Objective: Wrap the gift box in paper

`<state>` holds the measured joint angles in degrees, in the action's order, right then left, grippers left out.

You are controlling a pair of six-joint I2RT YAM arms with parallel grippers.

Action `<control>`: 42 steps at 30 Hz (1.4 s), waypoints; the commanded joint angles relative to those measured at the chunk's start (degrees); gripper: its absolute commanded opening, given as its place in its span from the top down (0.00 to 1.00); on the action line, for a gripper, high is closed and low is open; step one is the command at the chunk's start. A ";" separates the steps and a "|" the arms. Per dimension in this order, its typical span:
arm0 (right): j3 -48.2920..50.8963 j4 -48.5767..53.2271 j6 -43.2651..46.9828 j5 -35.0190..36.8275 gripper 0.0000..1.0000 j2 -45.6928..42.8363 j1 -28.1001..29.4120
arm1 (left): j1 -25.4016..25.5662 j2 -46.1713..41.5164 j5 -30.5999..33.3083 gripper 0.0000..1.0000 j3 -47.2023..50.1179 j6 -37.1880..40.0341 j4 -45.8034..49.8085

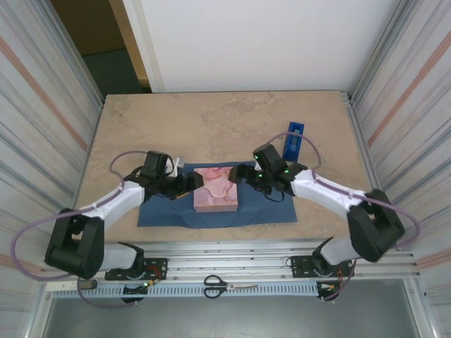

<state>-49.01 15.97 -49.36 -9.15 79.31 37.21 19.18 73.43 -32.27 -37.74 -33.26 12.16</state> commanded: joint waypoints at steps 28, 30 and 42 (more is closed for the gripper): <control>25.34 9.44 3.88 -22.00 0.47 -16.10 -33.95 | -5.25 -14.28 -0.20 0.01 2.93 2.05 1.17; 25.64 8.38 3.65 -21.96 0.47 -17.46 -33.65 | -5.29 -14.23 0.36 0.01 2.67 2.28 1.54; 22.93 4.60 3.32 -22.18 0.48 -19.98 -33.08 | -5.29 -12.34 -0.99 0.02 1.61 2.01 1.89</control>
<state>-24.29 20.78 -46.35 -31.79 58.59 3.79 14.20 61.04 -31.92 -35.00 -31.46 13.67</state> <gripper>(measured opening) 0.531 0.986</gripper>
